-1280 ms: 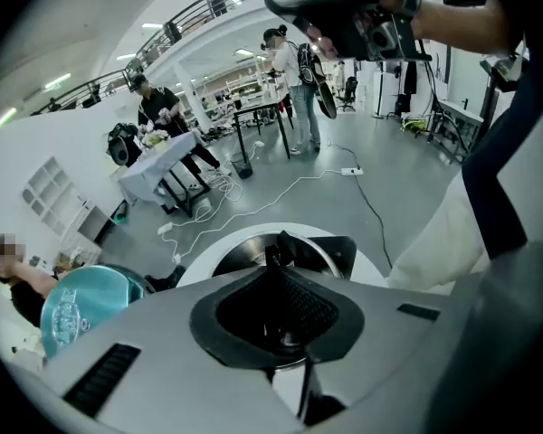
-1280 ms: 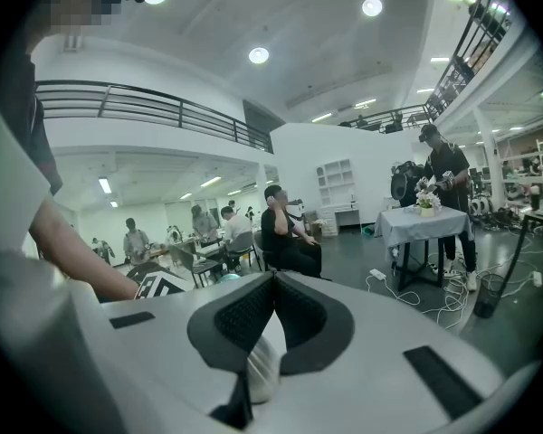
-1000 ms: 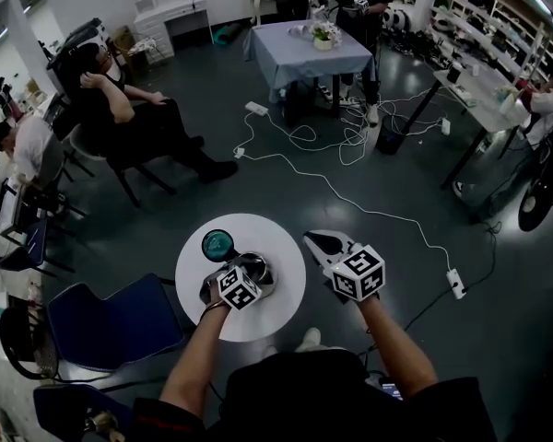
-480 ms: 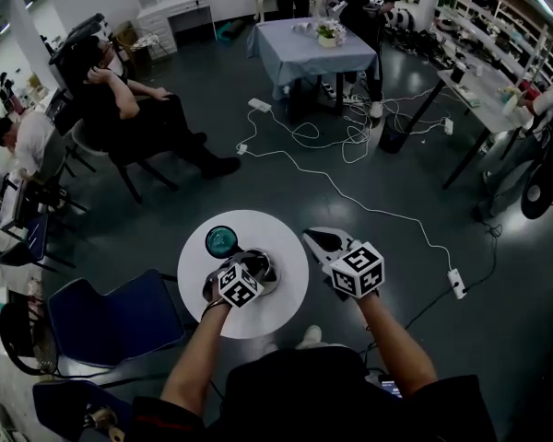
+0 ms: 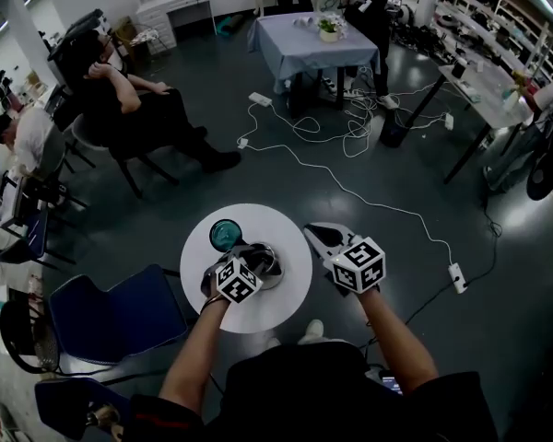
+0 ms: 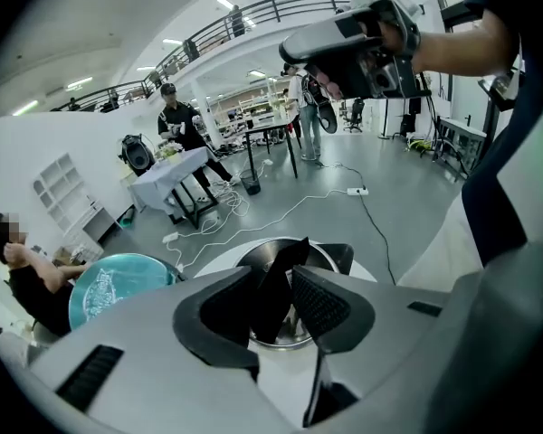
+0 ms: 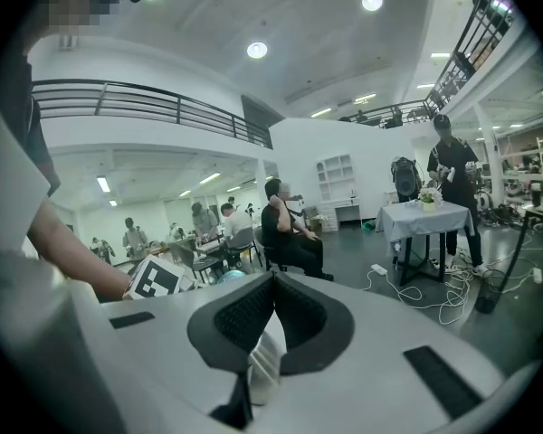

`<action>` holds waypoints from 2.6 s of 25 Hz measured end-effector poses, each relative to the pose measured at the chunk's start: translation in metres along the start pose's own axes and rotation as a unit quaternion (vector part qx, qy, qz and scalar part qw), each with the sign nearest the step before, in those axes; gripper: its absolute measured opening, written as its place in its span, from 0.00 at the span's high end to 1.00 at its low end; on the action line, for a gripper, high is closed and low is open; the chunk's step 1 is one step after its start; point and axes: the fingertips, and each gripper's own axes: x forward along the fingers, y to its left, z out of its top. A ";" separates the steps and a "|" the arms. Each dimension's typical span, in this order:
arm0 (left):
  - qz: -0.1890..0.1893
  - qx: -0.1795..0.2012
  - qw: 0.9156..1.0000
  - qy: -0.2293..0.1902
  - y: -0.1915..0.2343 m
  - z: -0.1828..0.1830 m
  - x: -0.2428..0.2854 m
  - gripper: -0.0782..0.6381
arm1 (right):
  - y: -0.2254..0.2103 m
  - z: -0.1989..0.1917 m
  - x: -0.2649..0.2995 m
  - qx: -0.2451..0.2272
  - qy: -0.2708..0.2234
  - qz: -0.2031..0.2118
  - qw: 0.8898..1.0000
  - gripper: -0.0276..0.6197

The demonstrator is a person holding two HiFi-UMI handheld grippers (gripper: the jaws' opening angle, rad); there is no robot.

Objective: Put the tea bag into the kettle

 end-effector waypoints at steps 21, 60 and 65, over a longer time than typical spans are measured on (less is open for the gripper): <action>0.044 -0.067 0.992 -0.093 0.019 0.017 -0.065 0.87 | 0.025 0.003 0.009 -0.012 0.006 0.006 1.000 0.93; 0.012 -0.179 0.909 -0.376 -0.008 0.038 -0.268 0.87 | 0.187 0.020 -0.001 -0.058 -0.058 -0.022 0.996 0.93; 0.015 -0.179 0.905 -0.385 -0.010 0.049 -0.270 0.87 | 0.186 0.032 -0.013 -0.063 -0.072 -0.023 0.995 0.93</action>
